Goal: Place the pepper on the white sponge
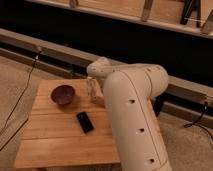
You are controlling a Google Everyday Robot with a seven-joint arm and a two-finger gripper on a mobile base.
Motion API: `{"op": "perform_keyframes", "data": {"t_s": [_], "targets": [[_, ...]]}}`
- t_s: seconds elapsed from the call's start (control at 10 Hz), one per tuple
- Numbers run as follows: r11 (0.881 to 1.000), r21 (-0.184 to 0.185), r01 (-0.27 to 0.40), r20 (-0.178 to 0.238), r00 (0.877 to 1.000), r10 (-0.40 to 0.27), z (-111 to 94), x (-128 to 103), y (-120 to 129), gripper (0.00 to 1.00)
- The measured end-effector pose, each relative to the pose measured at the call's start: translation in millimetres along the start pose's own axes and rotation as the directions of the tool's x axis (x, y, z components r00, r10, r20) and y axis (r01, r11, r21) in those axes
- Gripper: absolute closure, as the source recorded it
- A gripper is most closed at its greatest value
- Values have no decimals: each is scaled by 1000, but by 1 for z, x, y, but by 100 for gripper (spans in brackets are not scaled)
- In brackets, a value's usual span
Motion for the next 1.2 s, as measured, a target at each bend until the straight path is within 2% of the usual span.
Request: {"op": "perform_keyframes", "data": {"t_s": [0.9,1.2], "targets": [[1000,0,-13,11,1000,13,-3,-1,-1,20],[1000,-17,-24,25,999,25,-9,-3,0,20]]}}
